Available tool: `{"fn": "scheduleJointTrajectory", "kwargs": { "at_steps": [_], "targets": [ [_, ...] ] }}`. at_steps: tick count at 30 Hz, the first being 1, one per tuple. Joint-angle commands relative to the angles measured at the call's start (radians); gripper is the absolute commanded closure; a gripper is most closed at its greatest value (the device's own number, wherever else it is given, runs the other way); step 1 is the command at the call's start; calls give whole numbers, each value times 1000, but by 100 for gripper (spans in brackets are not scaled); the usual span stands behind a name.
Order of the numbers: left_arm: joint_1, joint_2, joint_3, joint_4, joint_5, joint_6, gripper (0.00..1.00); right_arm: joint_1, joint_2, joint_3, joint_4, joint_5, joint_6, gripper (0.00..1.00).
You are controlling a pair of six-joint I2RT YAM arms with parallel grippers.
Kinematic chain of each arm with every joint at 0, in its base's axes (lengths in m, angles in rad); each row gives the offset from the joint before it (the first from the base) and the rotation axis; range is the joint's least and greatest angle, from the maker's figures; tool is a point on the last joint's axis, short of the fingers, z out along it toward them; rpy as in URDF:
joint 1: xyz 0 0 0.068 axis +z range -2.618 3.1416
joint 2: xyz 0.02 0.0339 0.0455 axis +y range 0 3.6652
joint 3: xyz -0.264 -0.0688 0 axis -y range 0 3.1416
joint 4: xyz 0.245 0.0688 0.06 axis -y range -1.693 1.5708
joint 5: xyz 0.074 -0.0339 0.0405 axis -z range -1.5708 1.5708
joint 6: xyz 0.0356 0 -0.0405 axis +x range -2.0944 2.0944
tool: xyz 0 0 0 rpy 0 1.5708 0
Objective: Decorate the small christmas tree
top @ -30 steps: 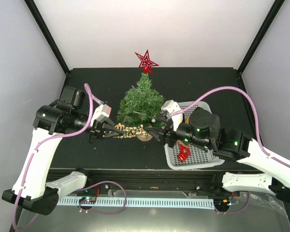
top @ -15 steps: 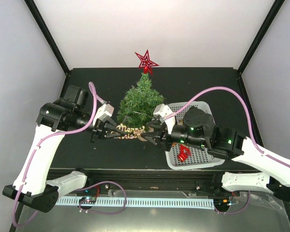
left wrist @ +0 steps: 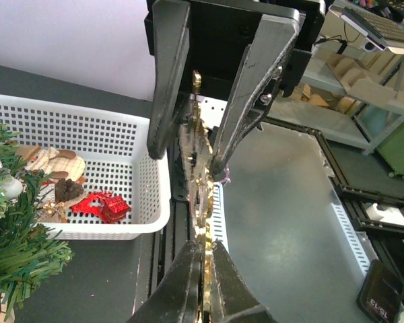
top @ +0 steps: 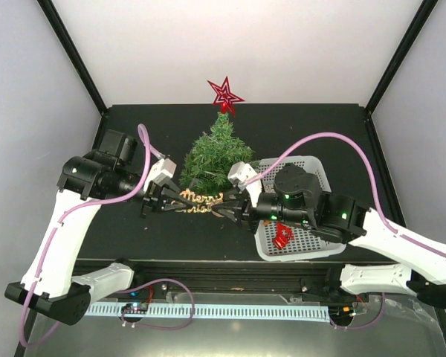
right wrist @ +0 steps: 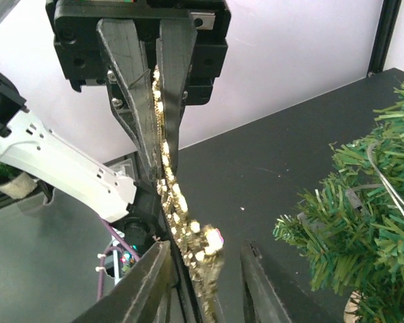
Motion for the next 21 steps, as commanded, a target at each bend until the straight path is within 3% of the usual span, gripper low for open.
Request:
{"fn": "scheduleJointTrajectory", "kwargs": {
  "at_steps": [1,6,9,13,15,18,21],
  "targets": [
    [-5,5,40,-26,23,18,98,2,17,34,28,-32,-6,77],
    [-5,4,43,-20,23,19,96,2,25,40,26,-24,-6,97],
    [-5,1,42,-9,9,10,86,1,2,29,37,16,-7,99],
    [-5,-14,30,31,-21,-29,46,-1,-42,18,41,97,-12,99],
    [-5,-25,20,72,-53,-65,33,-2,-56,23,33,130,-17,99],
    [-2,-50,-6,142,-128,-131,20,-4,-74,23,25,168,-19,99],
    [8,-84,-32,200,-222,-193,18,-10,-90,16,21,200,-21,99]
  ]
}}
